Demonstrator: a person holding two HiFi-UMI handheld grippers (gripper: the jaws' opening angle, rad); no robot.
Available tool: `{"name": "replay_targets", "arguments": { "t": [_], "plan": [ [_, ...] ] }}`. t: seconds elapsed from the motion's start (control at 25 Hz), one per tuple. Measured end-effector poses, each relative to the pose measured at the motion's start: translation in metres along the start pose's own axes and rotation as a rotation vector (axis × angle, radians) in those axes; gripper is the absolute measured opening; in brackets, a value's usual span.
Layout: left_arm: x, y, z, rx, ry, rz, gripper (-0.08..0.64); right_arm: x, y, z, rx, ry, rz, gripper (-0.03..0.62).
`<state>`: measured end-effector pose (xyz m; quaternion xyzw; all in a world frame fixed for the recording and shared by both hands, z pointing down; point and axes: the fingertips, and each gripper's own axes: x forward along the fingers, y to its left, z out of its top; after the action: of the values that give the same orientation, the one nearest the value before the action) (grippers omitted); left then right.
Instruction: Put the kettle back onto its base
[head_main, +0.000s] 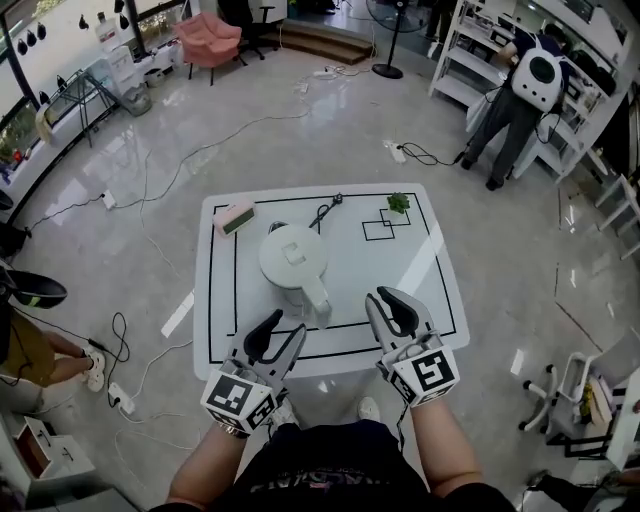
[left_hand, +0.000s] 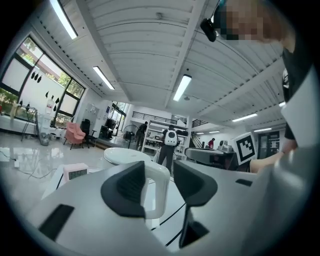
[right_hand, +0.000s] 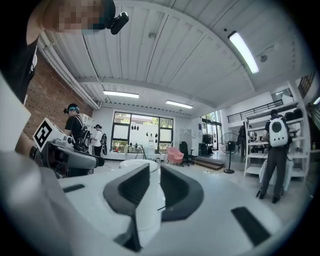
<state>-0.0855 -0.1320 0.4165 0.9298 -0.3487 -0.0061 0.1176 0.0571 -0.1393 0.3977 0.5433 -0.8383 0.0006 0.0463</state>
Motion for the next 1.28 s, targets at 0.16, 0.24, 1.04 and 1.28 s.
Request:
{"name": "replay_targets", "arguments": {
  "t": [0.16,0.24,1.04,1.28],
  "plan": [
    [0.01,-0.02,0.0,-0.001,-0.035,0.099,0.005,-0.005,-0.022,-0.005,0.023,-0.008,0.089,0.002],
    [0.017,-0.035,-0.004,0.003,-0.038,0.144,0.005,-0.011,-0.032,-0.008,0.03,-0.008,0.14,0.002],
    [0.012,-0.155,-0.041,-0.024,-0.048,0.468,0.005,-0.089,-0.04,-0.028,0.028,0.044,0.5,0.002],
    [0.004,-0.163,-0.041,-0.011,-0.046,0.458,0.005,-0.1,-0.029,-0.027,0.025,0.042,0.505,0.002]
  ]
}}
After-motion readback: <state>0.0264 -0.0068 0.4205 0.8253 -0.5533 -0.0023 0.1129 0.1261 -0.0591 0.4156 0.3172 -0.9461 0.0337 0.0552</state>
